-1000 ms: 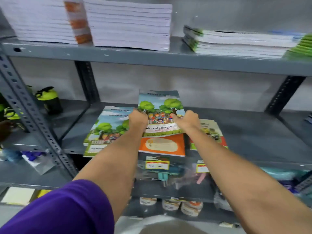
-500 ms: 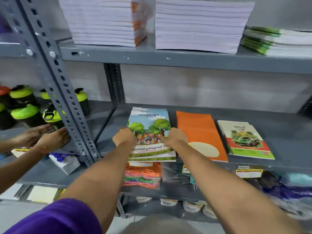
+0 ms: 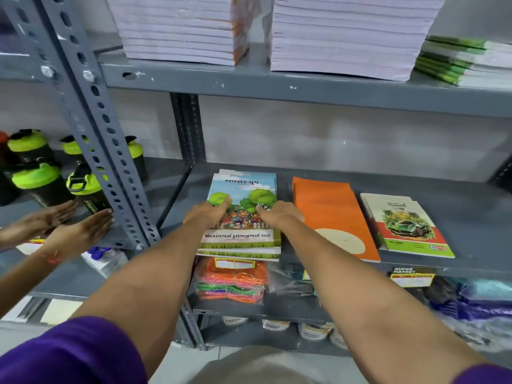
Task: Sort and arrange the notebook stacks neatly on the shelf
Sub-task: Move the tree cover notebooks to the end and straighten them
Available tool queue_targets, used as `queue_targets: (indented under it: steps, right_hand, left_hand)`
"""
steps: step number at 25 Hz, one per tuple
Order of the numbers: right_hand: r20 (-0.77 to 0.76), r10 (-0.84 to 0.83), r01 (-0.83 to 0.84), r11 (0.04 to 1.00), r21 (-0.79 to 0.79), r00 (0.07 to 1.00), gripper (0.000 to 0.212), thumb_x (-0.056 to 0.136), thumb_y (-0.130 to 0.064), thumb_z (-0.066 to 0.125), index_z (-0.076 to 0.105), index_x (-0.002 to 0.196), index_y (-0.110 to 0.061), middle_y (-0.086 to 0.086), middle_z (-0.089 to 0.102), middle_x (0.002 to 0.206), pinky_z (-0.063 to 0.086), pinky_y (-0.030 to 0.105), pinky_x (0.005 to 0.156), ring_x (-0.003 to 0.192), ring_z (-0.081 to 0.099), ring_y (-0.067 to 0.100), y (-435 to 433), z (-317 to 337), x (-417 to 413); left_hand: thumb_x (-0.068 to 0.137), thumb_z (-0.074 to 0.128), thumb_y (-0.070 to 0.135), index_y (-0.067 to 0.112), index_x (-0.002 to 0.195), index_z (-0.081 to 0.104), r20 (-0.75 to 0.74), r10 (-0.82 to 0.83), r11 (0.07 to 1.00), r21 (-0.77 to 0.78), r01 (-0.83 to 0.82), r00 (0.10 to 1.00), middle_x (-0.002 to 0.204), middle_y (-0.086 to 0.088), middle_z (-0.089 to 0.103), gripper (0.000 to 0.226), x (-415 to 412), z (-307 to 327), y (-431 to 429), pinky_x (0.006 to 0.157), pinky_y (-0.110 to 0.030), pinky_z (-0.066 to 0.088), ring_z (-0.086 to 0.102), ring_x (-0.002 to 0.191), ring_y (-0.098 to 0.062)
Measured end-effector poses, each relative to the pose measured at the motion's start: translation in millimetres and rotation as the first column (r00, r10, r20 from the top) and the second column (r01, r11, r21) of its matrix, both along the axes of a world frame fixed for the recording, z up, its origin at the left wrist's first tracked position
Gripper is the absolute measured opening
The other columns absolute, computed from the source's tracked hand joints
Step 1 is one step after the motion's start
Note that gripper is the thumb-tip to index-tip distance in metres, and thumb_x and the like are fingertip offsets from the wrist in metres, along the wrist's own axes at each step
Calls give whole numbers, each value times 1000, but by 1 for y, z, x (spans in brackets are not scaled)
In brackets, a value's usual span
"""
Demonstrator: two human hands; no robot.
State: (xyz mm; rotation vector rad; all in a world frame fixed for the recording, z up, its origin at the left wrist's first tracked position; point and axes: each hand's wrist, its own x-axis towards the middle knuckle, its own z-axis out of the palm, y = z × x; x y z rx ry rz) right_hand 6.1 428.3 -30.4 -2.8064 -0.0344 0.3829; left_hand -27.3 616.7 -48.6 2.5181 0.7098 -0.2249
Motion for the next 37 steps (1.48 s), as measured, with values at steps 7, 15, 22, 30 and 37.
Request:
queue_targets:
  steps: [7, 15, 22, 30, 37]
  right_hand:
    - [-415, 311, -360, 932, -44, 855, 160, 38, -74, 79, -33, 139, -21, 12, -8, 158, 28, 48, 112, 143, 11, 34, -2, 0, -14]
    - [-84, 323, -332, 932, -147, 943, 127, 54, -39, 91, 11, 147, -5, 23, 31, 142, 42, 43, 99, 126, 42, 40, -4, -21, -26]
    - [-14, 237, -238, 968, -84, 971, 116, 51, -45, 90, 27, 137, 1, 18, 46, 128, 47, 38, 89, 114, 52, 34, -7, -21, -20]
    - [-94, 216, -225, 969, -99, 972, 71, 49, -53, 88, 54, 93, -9, 4, 64, 86, 54, 28, 67, 78, 64, 20, -8, -15, -14]
    - [-130, 205, -221, 968, -120, 970, 73, 51, -49, 89, 56, 100, -5, 9, 69, 95, 58, 34, 78, 82, 69, 23, -3, -13, -11]
  left_hand:
    - [22, 76, 81, 35, 139, -31, -426, -435, 885, -38, 465, 793, 158, 1, 5, 164, -10, 19, 20, 109, -45, 33, 25, 140, -26]
    - [40, 90, 48, 37, 142, -21, -356, -454, 813, 209, 543, 817, 149, -9, 35, 152, -15, 10, 12, 99, -53, 40, 39, 131, -33]
    - [38, 94, 41, 32, 145, -9, -81, -369, 919, 114, 377, 926, 135, -16, 46, 149, -18, 5, 22, 96, -50, 44, 48, 120, -36]
    - [41, 96, 28, 15, 137, 17, -14, -319, 936, 150, 318, 948, 119, -17, 50, 125, -21, 5, 22, 84, -44, 49, 54, 108, -35]
    - [35, 94, 43, 18, 101, 46, -95, -256, 940, 209, 271, 962, 96, -3, 60, 85, -24, 4, 24, 68, -34, 49, 58, 83, -23]
